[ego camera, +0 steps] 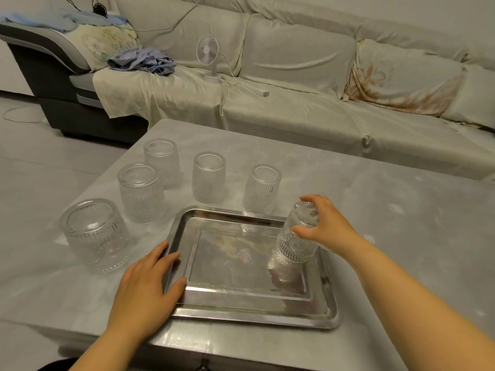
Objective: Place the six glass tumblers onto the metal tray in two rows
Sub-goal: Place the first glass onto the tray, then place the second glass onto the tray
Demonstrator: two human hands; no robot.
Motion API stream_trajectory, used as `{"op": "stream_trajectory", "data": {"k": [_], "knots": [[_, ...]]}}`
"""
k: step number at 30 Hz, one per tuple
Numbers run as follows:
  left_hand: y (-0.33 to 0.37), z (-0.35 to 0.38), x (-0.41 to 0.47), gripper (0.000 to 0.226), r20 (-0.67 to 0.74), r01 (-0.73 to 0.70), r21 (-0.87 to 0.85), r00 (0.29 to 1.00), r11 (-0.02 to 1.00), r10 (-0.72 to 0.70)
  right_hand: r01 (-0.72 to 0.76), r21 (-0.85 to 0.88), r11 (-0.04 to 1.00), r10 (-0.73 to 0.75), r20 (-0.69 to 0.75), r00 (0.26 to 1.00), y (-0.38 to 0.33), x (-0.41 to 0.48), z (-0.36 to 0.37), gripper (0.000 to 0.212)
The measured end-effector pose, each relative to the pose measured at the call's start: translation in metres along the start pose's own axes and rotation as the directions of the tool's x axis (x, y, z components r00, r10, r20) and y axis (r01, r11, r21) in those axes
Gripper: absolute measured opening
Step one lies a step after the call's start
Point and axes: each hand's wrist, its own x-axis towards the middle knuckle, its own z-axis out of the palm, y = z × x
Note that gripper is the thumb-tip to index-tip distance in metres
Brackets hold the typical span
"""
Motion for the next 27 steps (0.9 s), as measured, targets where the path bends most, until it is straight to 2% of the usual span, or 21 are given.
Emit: {"op": "stream_trajectory", "data": {"k": [7, 10, 14, 19, 23, 27], "knots": [[0.002, -0.002, -0.001, 0.053, 0.000, 0.002, 0.001, 1.000, 1.000, -0.002, -0.031, -0.023, 0.999, 0.033, 0.084, 0.996, -0.005, 0.000, -0.005, 0.077], [0.002, -0.002, -0.001, 0.054, -0.004, 0.003, 0.000, 1.000, 1.000, -0.003, -0.024, 0.037, 0.999, 0.023, 0.044, 0.999, -0.017, 0.010, -0.014, 0.079], [0.002, -0.001, -0.002, 0.055, -0.002, 0.008, -0.002, 1.000, 1.000, -0.008, 0.014, 0.011, 1.000, -0.015, 0.032, 0.999, -0.040, 0.038, -0.014, 0.078], [0.000, -0.001, 0.001, 0.053, -0.020, 0.002, -0.025, 1.000, 1.000, -0.002, 0.074, -0.115, 0.991, -0.067, 0.063, 0.996, -0.065, 0.076, 0.005, 0.084], [-0.002, 0.001, 0.002, 0.054, -0.026, -0.012, -0.028, 1.000, 1.000, 0.011, 0.003, -0.174, 0.985, 0.018, 0.116, 0.993, -0.074, 0.096, 0.022, 0.084], [-0.004, 0.003, 0.003, 0.055, -0.032, -0.019, -0.022, 0.999, 1.000, 0.018, -0.041, -0.259, 0.965, 0.076, 0.128, 0.989, -0.073, 0.105, 0.034, 0.072]]}}
